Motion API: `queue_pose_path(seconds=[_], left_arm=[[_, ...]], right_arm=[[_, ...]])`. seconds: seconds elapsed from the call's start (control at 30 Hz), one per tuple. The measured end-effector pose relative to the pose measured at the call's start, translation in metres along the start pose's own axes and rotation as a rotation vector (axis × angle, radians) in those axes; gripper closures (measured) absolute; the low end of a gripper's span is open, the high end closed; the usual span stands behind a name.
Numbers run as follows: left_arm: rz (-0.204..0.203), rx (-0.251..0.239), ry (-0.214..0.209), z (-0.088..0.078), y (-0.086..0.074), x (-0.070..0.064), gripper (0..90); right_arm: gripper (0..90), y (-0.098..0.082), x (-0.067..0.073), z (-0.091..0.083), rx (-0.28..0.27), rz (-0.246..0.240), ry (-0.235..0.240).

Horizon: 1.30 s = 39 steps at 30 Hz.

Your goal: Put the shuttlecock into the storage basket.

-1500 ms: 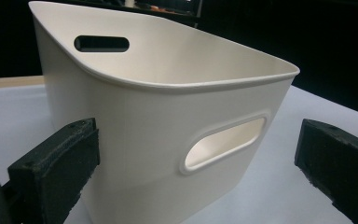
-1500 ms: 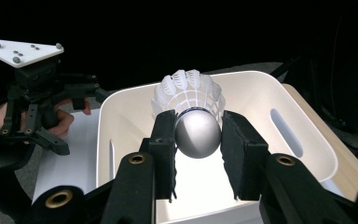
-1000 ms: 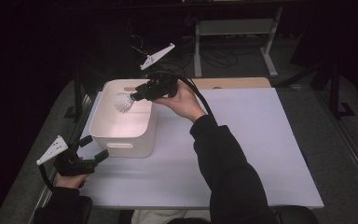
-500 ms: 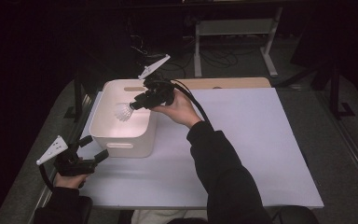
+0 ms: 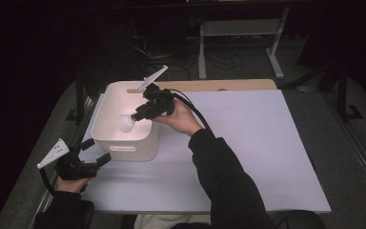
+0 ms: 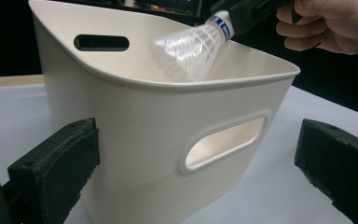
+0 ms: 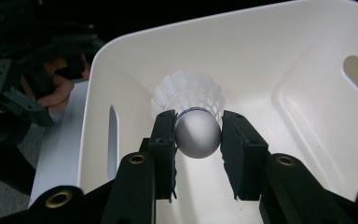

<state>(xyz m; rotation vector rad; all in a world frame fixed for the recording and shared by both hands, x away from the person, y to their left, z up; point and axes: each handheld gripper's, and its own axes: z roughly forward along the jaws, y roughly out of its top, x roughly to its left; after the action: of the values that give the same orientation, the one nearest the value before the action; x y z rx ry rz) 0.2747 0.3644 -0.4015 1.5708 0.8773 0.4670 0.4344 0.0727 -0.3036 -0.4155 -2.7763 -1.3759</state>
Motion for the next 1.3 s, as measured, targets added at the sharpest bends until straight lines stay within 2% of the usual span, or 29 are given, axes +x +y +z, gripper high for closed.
queue_pose_path(seconds=[0.43,0.67,0.7,0.9,0.97,1.03,1.3], left_arm=[[-0.001,0.001,-0.001,0.0,0.0,0.0,0.0],[0.0,0.002,0.0,0.0,0.0,0.0,0.0],[-0.001,0.0,0.0,0.0,0.0,0.0,0.0],[0.0,0.001,0.0,0.0,0.0,0.0,0.0],[-0.001,0.0,0.0,0.0,0.0,0.0,0.0],[-0.001,0.0,0.0,0.0,0.0,0.0,0.0],[-0.001,0.0,0.001,0.0,0.0,0.0,0.0]], right_arm=[[65.3,-0.006,0.005,0.013,0.056,-0.011,0.017],[64.0,-0.006,0.004,0.012,0.044,0.016,0.036],[59.1,-0.005,0.002,0.009,0.025,0.039,0.042],[46.8,-0.005,-0.001,0.003,0.003,0.07,0.041],[39.9,-0.006,-0.003,0.0,-0.009,0.073,0.04],[35.0,-0.005,-0.004,-0.003,-0.025,0.087,0.054],[17.2,-0.004,-0.002,-0.014,-0.05,0.073,0.029]])
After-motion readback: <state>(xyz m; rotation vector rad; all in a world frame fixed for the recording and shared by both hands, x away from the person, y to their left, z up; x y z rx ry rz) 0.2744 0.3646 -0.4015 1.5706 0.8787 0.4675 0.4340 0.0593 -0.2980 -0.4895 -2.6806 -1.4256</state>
